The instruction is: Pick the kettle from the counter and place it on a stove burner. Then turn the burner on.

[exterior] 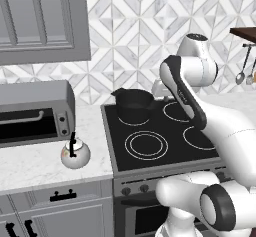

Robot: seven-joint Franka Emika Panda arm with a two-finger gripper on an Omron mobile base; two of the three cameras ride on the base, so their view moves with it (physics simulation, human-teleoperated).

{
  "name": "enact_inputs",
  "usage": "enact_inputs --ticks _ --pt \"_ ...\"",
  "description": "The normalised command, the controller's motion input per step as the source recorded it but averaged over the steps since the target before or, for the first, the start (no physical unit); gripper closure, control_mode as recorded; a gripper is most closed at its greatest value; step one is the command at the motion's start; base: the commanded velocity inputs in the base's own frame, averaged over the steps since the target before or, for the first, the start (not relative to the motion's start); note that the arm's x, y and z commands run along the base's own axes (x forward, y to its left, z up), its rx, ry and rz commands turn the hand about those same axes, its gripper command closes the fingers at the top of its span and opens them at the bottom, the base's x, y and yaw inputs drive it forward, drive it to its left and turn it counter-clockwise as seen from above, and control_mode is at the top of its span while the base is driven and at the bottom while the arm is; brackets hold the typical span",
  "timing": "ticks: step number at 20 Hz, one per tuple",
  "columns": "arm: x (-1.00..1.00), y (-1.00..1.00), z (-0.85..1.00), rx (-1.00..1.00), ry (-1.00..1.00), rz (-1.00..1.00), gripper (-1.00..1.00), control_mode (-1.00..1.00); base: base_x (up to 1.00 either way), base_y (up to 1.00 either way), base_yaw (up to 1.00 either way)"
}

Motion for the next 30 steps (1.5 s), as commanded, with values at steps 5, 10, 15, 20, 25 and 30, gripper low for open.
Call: enact_inputs --ticks 5,10,15,20,25,30 --pt "0.00 0.00 0.00 0.00 0.00 0.00 -1.00 -1.00 0.00 0.00 0.00" --pt "-0.64 0.63 -0.09 -0.08 -0.06 0.09 -1.00 -1.00 0.00 0.00 0.00" --pt "-0.57 1.00 -0.07 -0.06 -0.17 0.08 -1.00 -1.00 0.00 0.00 0.00" --pt "-0.30 1.00 -0.04 0.00 -0.21 0.05 -1.00 -1.00 0.00 0.00 0.00" --pt "0.00 1.00 -0.17 0.00 -0.17 0.02 -1.00 -1.00 0.00 0.00 0.00" --pt "0.07 1.00 -0.21 -0.01 -0.06 0.00 -1.00 -1.00 0.00 0.00 0.00"
